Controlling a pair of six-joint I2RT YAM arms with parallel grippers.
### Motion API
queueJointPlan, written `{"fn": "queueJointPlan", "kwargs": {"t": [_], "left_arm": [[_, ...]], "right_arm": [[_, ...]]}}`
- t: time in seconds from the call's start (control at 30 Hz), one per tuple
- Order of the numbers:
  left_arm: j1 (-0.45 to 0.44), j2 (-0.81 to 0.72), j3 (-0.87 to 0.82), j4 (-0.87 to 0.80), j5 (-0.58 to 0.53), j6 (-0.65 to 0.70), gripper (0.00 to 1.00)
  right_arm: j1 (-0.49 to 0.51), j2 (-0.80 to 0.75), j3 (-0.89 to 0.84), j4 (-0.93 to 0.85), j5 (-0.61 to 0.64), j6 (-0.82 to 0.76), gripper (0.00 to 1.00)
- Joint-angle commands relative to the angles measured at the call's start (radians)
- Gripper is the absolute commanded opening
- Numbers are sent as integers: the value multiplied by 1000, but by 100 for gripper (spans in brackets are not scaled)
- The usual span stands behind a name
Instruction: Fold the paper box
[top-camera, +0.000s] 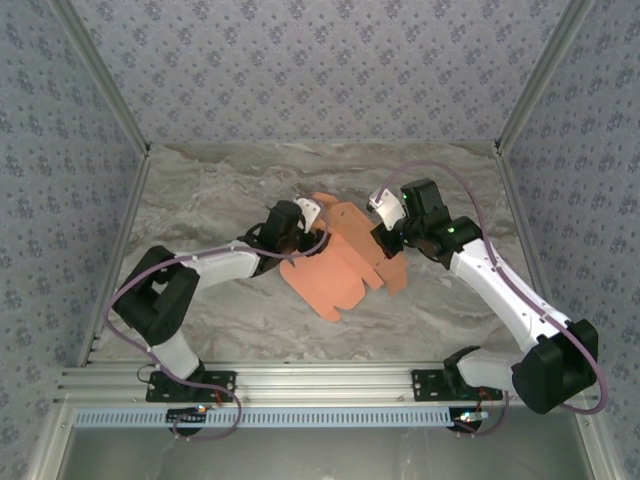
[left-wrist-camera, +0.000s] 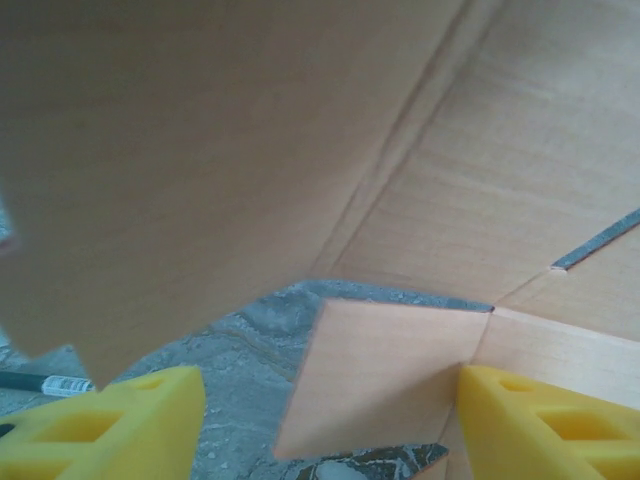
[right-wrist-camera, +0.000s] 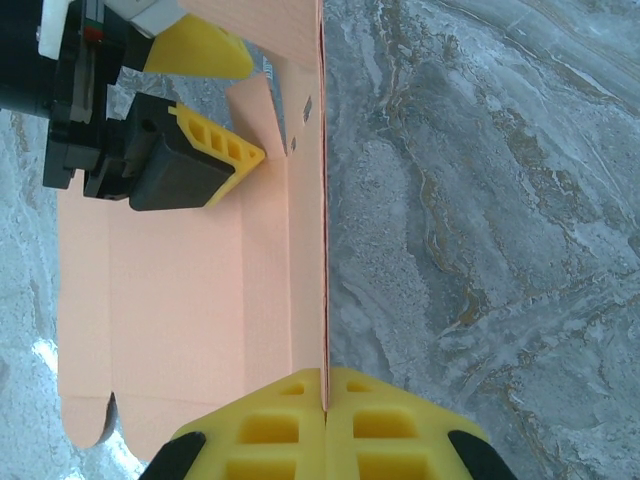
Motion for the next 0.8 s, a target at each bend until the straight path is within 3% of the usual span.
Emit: {"fn": "queueJointPlan", "kwargs": {"t": [0.0,0.27,0.77], "left_arm": [[-9,27,25,31,83,-12,65],[-9,-57,-56,89,241,-58,51],[-8,-142,-152,165,476,9,42]], "right_arm": [[-9,-20,23,-20,-15,12,1],[-23,-12,13,-8,-3,29,1],[-25,8,21,-2,-7,66,1]]}}
